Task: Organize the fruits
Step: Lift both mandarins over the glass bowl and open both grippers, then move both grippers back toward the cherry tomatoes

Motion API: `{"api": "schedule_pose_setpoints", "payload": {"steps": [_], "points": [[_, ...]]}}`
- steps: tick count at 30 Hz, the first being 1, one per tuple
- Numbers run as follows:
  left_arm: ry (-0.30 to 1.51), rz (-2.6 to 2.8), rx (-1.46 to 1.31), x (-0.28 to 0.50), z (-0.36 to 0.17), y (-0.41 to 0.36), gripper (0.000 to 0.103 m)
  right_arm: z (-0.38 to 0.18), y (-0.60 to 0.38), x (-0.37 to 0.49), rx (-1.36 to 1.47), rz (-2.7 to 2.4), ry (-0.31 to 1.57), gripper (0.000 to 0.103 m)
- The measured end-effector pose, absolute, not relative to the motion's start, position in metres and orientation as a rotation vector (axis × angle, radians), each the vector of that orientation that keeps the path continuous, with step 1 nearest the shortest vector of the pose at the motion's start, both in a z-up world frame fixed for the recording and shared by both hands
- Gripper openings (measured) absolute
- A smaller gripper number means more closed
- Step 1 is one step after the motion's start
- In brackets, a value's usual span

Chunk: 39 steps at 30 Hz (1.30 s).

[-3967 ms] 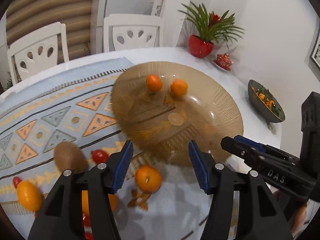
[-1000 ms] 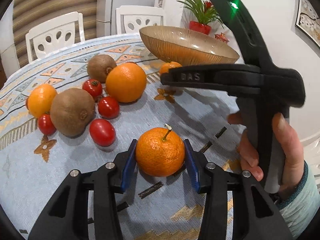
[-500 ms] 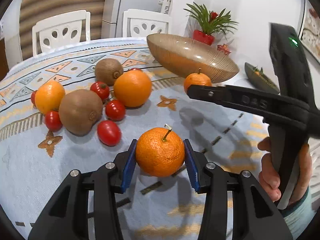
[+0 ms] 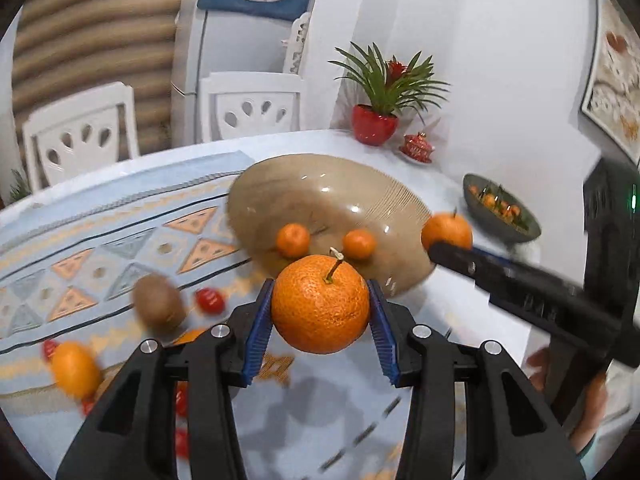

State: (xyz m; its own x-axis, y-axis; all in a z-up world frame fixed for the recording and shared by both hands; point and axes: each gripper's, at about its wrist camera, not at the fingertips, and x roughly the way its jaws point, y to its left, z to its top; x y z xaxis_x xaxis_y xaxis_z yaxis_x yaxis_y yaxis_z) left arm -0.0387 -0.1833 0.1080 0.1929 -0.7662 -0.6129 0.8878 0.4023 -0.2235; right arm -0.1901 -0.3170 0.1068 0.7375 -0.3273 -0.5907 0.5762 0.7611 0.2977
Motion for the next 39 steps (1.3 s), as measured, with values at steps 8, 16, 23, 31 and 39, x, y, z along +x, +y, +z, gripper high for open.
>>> {"api": "schedule_pose_setpoints", "payload": {"steps": [8, 16, 23, 31, 39], "points": [[0.723, -1.169, 0.26, -0.037, 0.092, -0.233, 0.044, 0.084, -0.345, -0.181, 0.538, -0.559, 0.606, 0.04], [0.77, -1.165, 0.217, -0.025, 0.082, -0.249, 0.058, 0.078, -0.353, -0.175, 0.537, -0.568, 0.623, 0.041], [0.748, -1.165, 0.19, -0.018, 0.091, -0.227, 0.06, 0.075, -0.359, -0.188, 0.577, -0.58, 0.607, 0.043], [0.747, -1.129, 0.134, -0.012, 0.091, -0.177, 0.064, 0.077, -0.339, -0.193, 0.575, -0.554, 0.612, 0.043], [0.747, -1.06, 0.032, 0.006, 0.098, -0.089, 0.064, 0.086, -0.297, -0.179, 0.524, -0.481, 0.62, 0.043]]}}
